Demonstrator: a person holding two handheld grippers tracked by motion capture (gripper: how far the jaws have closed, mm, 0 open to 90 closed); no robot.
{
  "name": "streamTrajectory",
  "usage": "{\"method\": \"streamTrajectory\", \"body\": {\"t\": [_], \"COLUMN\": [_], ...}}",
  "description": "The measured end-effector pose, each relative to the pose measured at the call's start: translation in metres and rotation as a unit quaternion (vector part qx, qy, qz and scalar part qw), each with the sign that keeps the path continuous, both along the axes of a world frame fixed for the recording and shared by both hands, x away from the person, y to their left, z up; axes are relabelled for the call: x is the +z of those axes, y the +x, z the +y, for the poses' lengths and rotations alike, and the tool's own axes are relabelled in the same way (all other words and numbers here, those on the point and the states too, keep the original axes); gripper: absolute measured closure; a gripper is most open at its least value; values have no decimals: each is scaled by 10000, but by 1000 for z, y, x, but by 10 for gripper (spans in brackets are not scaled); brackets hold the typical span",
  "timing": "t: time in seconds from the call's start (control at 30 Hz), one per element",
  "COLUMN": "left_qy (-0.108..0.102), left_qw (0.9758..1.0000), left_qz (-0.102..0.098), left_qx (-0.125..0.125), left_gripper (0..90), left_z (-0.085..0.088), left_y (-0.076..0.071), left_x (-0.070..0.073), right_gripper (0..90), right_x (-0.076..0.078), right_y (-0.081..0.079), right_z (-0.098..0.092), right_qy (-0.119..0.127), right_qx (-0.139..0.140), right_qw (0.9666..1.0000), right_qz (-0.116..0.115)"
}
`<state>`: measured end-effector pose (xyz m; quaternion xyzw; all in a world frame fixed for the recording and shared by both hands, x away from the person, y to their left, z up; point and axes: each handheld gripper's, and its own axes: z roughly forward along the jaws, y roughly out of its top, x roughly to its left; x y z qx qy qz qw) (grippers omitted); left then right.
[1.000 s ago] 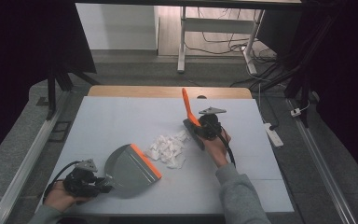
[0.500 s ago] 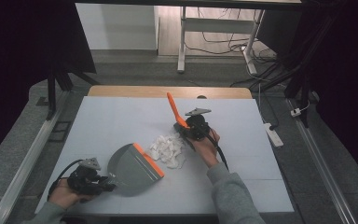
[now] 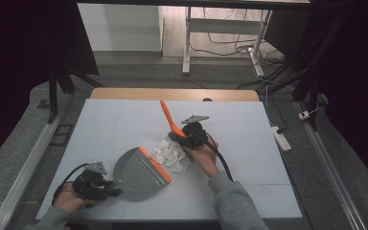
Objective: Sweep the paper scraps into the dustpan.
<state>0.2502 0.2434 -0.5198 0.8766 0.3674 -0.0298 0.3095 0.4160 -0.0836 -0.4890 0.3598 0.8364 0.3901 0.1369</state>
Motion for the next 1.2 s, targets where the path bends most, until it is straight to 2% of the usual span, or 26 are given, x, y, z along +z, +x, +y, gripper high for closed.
{"method": "streamTrajectory", "body": {"t": [0.07, 0.3, 0.57, 0.9, 1.1, 1.2], "left_qy": [-4, 3, -9, -20, -23, -26], "left_qw": [10000, 10000, 10000, 10000, 10000, 10000], "left_qz": [4, -3, -1, -8, -10, -7], "left_qx": [-7, -40, -36, -40, -42, -37], "left_gripper": [622, 622, 622, 622, 622, 622], "left_z": [-1, -4, -5, -6, -6, -6], "left_y": [0, 1, 2, 2, 3, 3], "left_x": [0, 0, 0, -1, 0, 0], "right_gripper": [703, 703, 703, 703, 703, 703], "right_x": [-1, -1, 0, 2, 4, 9], "right_y": [-5, -20, -26, -38, -48, -55], "right_z": [6, 27, 31, 44, 54, 58], "right_qy": [87, 110, 82, 56, 56, 142], "right_qx": [126, 453, 563, 852, 1181, 1350], "right_qw": [9999, 9989, 9984, 9963, 9930, 9907], "right_qz": [73, 64, 66, 34, -28, -87]}}
